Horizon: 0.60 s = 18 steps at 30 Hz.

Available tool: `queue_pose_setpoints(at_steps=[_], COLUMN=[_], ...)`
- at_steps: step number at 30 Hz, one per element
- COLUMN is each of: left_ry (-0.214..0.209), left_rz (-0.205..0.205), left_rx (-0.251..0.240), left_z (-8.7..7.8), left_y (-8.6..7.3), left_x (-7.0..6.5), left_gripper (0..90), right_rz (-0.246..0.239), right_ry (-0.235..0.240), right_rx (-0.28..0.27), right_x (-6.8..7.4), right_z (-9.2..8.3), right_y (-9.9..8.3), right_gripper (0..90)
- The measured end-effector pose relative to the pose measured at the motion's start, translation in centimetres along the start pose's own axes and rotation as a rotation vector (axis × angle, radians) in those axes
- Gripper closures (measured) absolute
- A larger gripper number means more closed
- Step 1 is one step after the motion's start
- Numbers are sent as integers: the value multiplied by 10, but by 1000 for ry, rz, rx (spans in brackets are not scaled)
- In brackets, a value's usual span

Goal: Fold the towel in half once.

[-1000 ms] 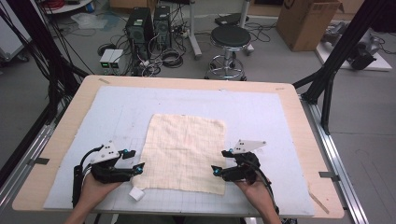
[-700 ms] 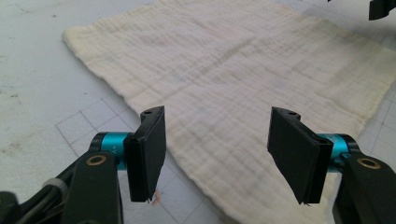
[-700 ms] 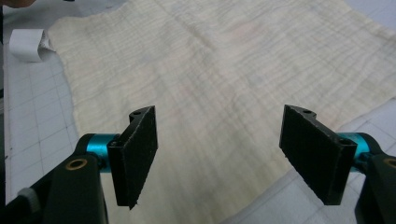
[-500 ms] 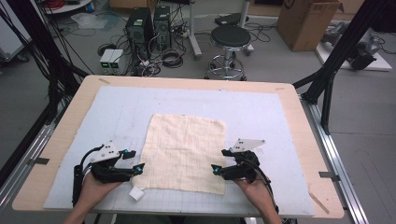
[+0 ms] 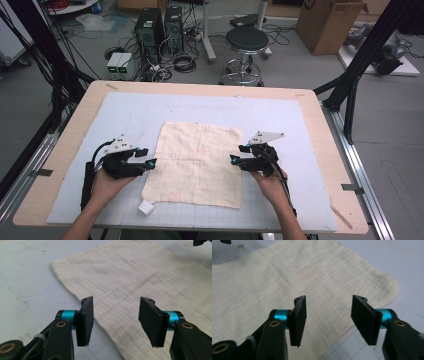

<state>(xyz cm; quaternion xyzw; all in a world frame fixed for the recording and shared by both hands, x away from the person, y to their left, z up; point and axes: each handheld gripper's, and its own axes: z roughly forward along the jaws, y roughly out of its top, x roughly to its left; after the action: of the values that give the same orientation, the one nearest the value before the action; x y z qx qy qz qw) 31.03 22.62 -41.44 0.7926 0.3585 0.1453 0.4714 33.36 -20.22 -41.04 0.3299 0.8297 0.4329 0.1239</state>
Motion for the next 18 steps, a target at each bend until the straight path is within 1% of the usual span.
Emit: queue_pose_setpoints(at_steps=[1, 3, 5, 7, 8, 10, 11, 12, 14, 16, 17, 18], left_ry=[-1, 22, 26, 39, 37, 52, 51, 48, 61, 67, 67, 73], left_rz=[-20, -41, -48, -43, -49, -46, -50, -47, -45, -54, -58, -71], left_rx=[-10, -14, -1, -13, -18, -15, -13, -6, -3, 0, -1, -12], left_z=[2, 7, 13, 16, 18, 23, 25, 28, 33, 39, 40, 43], left_y=[1, 4, 10, 15, 19, 27, 31, 36, 43, 50, 52, 53], left_x=[4, 8, 13, 16, 18, 22, 24, 27, 31, 37, 39, 42], left_gripper=[475, 483, 483, 489, 498, 503, 509, 509, 519, 525, 524, 523], right_rz=[6, 22, 33, 41, 44, 50, 51, 54, 49, 54, 44, 44], right_ry=[-6, -16, -25, -35, -37, -37, -36, -37, -28, -33, -36, -37], right_rx=[6, 18, 16, 25, 29, 35, 34, 33, 21, 20, 11, 9], right_x=[-3, -10, -16, -21, -24, -30, -33, -36, -42, -46, -50, -51], right_z=[2, 6, 8, 11, 13, 17, 18, 19, 21, 23, 24, 24], right_y=[2, 7, 10, 15, 17, 22, 25, 28, 33, 38, 42, 44], right_gripper=[488, 502, 511, 518, 522, 525, 526, 528, 540, 540, 540, 539])
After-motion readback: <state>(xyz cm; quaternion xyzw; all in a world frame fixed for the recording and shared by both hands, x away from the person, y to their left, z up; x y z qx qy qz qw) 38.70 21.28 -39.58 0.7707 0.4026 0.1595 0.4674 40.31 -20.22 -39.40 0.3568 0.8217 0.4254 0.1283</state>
